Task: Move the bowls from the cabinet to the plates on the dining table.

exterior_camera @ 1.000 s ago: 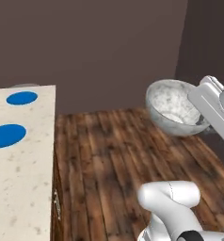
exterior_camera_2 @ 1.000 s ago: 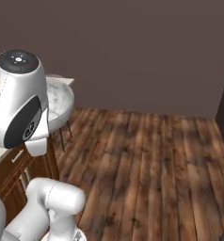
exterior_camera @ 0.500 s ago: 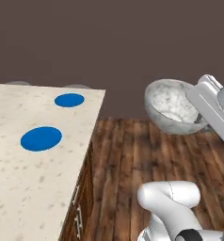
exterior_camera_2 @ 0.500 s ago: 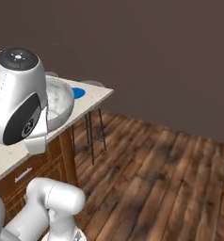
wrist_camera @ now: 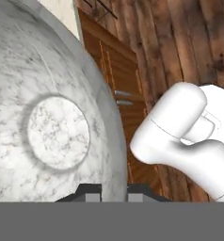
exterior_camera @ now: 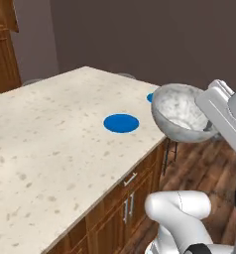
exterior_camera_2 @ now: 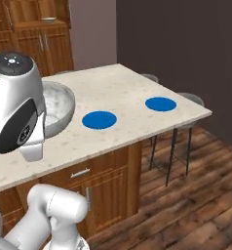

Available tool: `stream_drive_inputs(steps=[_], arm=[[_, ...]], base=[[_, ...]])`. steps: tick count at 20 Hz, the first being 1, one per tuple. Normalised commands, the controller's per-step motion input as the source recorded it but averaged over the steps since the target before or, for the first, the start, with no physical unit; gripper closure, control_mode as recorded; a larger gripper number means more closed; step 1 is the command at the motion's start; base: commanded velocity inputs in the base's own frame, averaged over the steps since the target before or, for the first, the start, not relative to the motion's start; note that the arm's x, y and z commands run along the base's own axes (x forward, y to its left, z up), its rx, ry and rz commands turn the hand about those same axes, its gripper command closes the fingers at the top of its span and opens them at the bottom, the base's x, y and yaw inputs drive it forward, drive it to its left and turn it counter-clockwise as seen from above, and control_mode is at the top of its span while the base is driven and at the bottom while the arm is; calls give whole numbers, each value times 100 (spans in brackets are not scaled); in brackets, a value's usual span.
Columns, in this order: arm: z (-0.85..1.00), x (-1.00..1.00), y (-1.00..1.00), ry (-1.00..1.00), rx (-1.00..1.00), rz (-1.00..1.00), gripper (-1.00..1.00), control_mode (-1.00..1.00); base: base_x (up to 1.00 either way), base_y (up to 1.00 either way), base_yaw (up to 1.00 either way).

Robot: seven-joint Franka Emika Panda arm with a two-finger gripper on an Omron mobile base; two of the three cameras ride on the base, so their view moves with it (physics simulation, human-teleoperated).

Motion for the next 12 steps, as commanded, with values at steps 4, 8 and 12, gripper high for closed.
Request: stream_drive_inputs(steps=[4,8,12], arm=[[0,0,0,0,0,0,100,100],[0,0,0,0,0,0,100,100],[0,0,0,0,0,0,100,100]], base=[[26,-62,67],[32,-67,48],[41,-67,33]])
